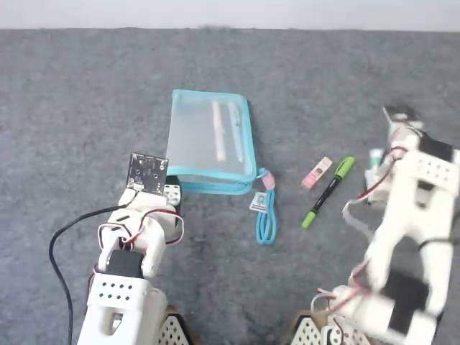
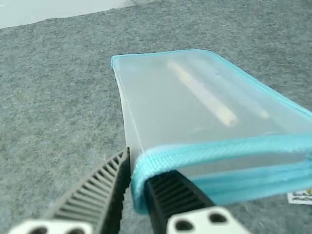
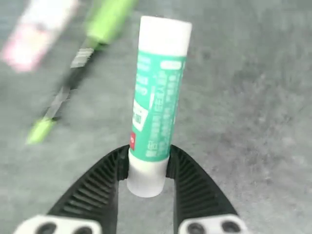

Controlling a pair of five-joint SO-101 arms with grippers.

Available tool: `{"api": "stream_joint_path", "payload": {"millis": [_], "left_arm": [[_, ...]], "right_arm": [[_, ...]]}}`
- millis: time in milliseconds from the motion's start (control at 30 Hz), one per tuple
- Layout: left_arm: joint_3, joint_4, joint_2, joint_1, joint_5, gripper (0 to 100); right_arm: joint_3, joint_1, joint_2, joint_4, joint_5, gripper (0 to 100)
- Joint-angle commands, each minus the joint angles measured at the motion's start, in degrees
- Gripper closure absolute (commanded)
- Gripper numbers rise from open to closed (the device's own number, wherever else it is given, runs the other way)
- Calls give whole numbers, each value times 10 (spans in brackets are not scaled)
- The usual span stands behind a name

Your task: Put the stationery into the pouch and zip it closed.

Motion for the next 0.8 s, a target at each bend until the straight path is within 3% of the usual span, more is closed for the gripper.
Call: {"api": "stream_joint_path", "payload": {"millis": [0,133,333,467,633,767], "left_arm": [[-12,-17,0,7,5,989],[-12,-17,0,8,4,989],[-12,-16,0,8,4,989],[-12,-16,0,8,4,989],[-12,-16,0,10,4,989],[-12,-16,0,38,4,989]], "right_arm": [[-33,-109,-164,79,-7,992],[-22,-276,-233,144,-6,992],[24,-505,-198,153,9,992],[17,-542,-139,131,-18,992],[-12,-540,-50,103,-21,992],[-86,-538,18,106,-69,992]]}}
